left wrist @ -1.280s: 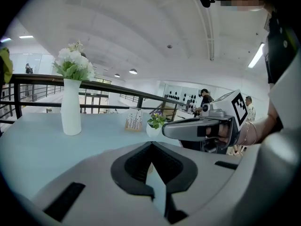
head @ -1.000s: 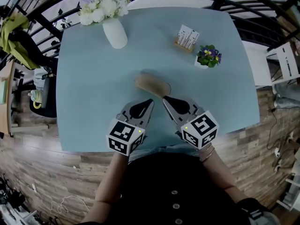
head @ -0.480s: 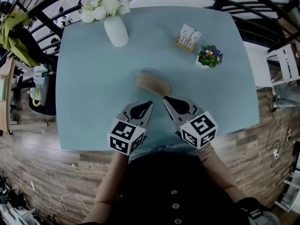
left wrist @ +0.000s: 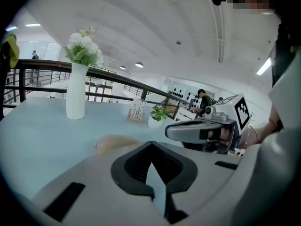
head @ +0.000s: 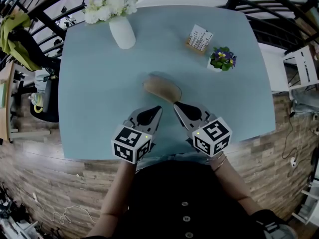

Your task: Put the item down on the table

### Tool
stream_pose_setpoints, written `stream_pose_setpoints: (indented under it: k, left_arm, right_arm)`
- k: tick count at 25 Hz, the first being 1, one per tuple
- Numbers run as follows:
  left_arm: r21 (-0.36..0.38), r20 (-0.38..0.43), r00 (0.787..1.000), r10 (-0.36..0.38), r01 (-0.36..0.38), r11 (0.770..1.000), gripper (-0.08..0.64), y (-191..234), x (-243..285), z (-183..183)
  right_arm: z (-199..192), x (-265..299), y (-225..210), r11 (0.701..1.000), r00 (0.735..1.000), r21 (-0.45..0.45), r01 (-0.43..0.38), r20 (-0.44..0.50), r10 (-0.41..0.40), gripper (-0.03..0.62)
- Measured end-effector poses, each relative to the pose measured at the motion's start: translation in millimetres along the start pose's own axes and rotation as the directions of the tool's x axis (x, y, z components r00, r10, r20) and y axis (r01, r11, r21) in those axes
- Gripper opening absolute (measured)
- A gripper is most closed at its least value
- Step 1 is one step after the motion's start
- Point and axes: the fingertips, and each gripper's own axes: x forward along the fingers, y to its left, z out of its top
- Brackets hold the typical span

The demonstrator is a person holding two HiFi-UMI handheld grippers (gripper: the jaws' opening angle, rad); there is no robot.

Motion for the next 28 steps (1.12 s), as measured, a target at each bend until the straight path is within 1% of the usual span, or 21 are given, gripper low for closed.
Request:
stream_pose_setpoints:
  k: [4,8,12,15,28]
  left_arm:
    - [-0.01,-0.008,1.0,0.002,-0.002,1.0,0.017,1.2,0.7,-1.1]
    - [-0.012,-0.013,1.0,-0.007,0.007,1.0,0.017,-1.1,0.8,-3.5]
    - [-0.011,-0.026,1.0,-0.009,0.009,1.0,0.017,-0.7,1.3,-5.8]
    - [-0.024,-0.034,0.999,-0.006,0.006,1.0,0.017,0.2,1.2,-7.8]
    - [-0.032,-0.04,0.999,-0.01,0.008,0.999,0.017,1.7,2.9,-9.3]
  right_arm:
    - [-3.4,1.0,-2.3,1.0,1.0,0.005,0.006,-0.014,-0.006,0.005]
    - [-8.6,1.6,-0.8,1.0,0.999,0.003,-0.005,-0.033,0.005,0.005]
    - [-7.6,3.7,0.9,1.0,0.999,0.006,-0.016,-0.027,0.016,0.005]
    - [-9.1,5.6,2.9,1.0,0.999,0.012,-0.023,-0.03,0.023,0.005]
    - [-14.0,9.5,5.5,0.999,0.998,0.01,-0.038,-0.05,0.038,0.003]
